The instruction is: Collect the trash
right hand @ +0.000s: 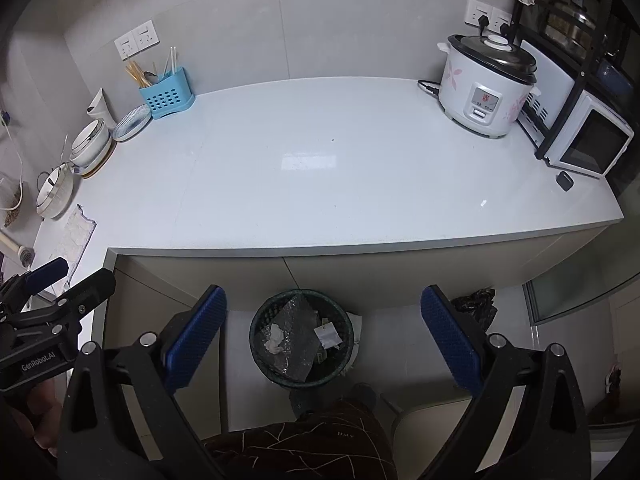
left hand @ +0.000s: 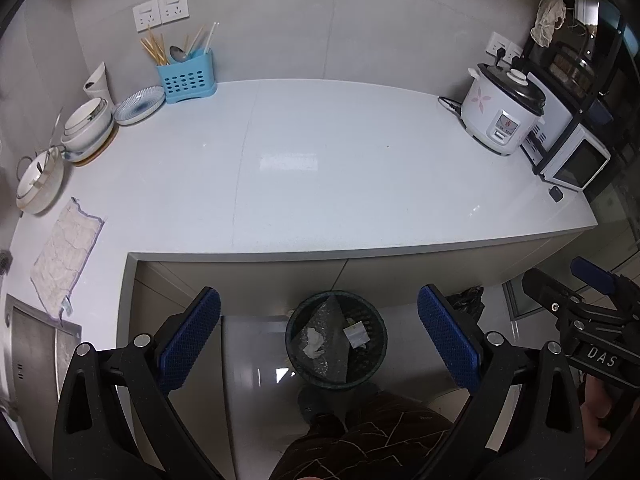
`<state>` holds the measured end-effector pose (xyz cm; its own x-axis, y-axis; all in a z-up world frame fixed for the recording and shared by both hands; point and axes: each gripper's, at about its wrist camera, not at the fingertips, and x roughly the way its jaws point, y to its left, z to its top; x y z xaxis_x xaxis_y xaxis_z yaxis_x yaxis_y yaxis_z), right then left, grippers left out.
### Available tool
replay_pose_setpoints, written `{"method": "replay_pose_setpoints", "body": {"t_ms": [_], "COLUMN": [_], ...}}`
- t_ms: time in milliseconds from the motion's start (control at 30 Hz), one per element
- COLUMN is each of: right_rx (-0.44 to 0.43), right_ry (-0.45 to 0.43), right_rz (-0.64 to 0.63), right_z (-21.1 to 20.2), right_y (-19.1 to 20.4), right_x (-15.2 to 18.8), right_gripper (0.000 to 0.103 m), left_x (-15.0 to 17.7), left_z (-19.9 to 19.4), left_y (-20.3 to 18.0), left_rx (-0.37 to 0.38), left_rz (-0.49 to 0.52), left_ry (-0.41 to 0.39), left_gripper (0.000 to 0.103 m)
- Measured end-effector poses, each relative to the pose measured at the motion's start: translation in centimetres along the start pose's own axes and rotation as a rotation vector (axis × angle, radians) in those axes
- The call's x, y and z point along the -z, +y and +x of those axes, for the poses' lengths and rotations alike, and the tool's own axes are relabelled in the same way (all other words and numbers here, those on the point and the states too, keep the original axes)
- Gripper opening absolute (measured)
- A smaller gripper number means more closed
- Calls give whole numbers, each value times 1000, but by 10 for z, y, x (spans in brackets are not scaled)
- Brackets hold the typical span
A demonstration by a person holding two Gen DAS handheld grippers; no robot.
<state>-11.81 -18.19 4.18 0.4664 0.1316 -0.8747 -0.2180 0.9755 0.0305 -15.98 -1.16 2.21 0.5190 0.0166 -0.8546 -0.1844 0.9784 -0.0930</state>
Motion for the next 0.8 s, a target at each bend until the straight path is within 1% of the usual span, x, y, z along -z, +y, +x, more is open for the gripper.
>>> {"method": "replay_pose_setpoints", "body": {"t_ms": [433, 567, 800], "right_rx": [10, 16, 16], "right_ry": [9, 8, 7], "right_rz": [-16, -25, -25], "right_z": [5, 5, 5], "right_y": [2, 4, 4], "right_x": [-2, -3, -3], "right_gripper": [94, 94, 94], "left_x": [2, 3, 4], "left_z": [7, 10, 9], "left_y": [-1, -1, -3], "left_rx": [0, 12, 1], "left_rz": [7, 4, 16], "left_ry": [20, 33, 16], "left_gripper": [97, 97, 97]}}
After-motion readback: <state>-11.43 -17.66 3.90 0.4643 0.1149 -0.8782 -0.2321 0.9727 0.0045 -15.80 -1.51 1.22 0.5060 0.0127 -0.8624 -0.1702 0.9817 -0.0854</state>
